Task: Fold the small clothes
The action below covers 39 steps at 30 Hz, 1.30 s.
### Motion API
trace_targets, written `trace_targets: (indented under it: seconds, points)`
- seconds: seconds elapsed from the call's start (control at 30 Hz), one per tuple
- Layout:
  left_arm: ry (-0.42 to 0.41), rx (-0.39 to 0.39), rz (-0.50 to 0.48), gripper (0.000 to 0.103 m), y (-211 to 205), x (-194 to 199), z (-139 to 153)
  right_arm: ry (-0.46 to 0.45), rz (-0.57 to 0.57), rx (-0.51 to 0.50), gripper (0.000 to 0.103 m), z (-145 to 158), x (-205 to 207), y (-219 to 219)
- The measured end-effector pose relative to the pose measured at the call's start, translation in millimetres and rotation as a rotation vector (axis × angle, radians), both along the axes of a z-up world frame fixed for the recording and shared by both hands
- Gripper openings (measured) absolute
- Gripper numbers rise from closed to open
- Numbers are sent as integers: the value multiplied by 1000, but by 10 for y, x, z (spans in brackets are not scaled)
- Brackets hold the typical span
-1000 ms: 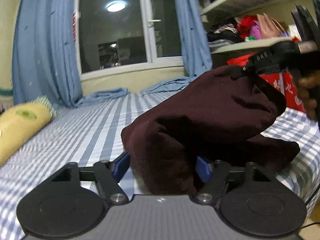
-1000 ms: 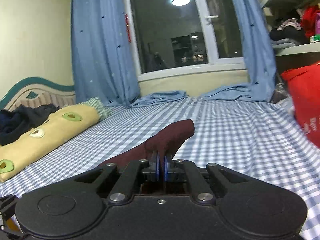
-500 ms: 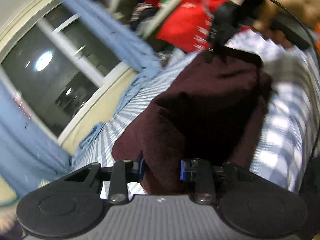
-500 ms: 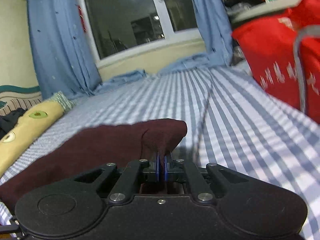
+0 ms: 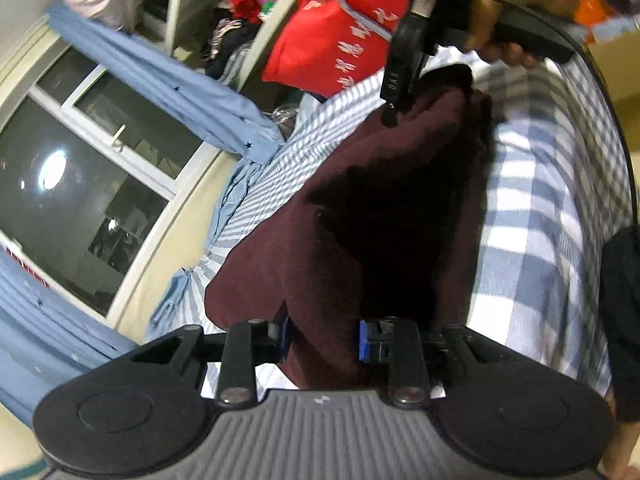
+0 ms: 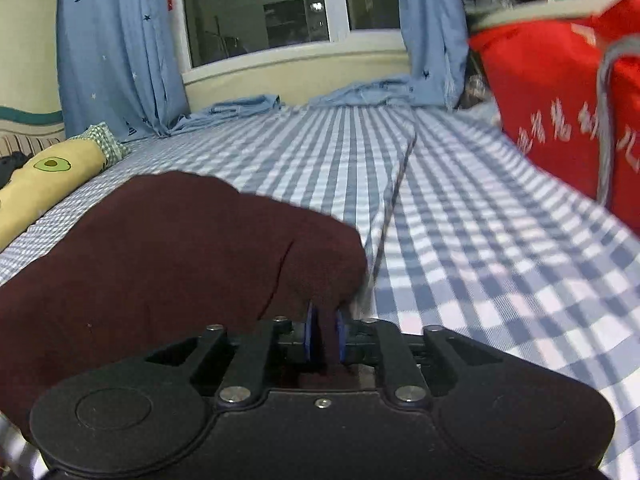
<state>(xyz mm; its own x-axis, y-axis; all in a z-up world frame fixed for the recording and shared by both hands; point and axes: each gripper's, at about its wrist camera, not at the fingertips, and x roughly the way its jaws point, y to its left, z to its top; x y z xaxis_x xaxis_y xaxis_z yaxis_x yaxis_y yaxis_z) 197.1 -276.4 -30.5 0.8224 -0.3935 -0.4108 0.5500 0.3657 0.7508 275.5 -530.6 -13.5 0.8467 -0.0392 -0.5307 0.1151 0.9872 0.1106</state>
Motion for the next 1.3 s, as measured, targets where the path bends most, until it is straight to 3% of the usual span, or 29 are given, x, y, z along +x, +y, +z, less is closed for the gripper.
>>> trace_targets:
  seconds: [0.03,0.07,0.1,0.2,0.3,0.4,0.5,0.67,0.83,1.0,1.3]
  points:
    - [9,-13,-3,36,66,-13,18,-20,-4,-23,29,45,-38,39]
    - [18,-26,-9,39,98,-14,46,-48,-3,-53,49,105,-85,96]
    - [30,-35,-15,44,158,-60,56,-80,2,-85,61,156,-128,146]
    - [80,-79,-18,51,253,-84,157,-171,44,-196,71,325,-253,388]
    - [181,-186,-15,57,429,-78,309,-217,139,-189,81,449,-285,615]
    - [318,-342,25,72,662,-28,488,-226,229,-147,82,483,-240,818]
    - [409,-507,104,89,893,77,653,-206,284,-169,84,434,-171,1033]
    - [505,-747,254,99,1213,358,833,-198,265,-162,81,273,-210,1178]
    - [572,-891,341,100,1297,709,883,-198,239,-209,72,82,-343,1353]
    - [641,-915,352,101,1163,934,818,-161,207,-291,54,-192,-420,1584]
    - [688,-841,464,101,884,1006,434,-199,107,-235,53,-401,-609,1596]
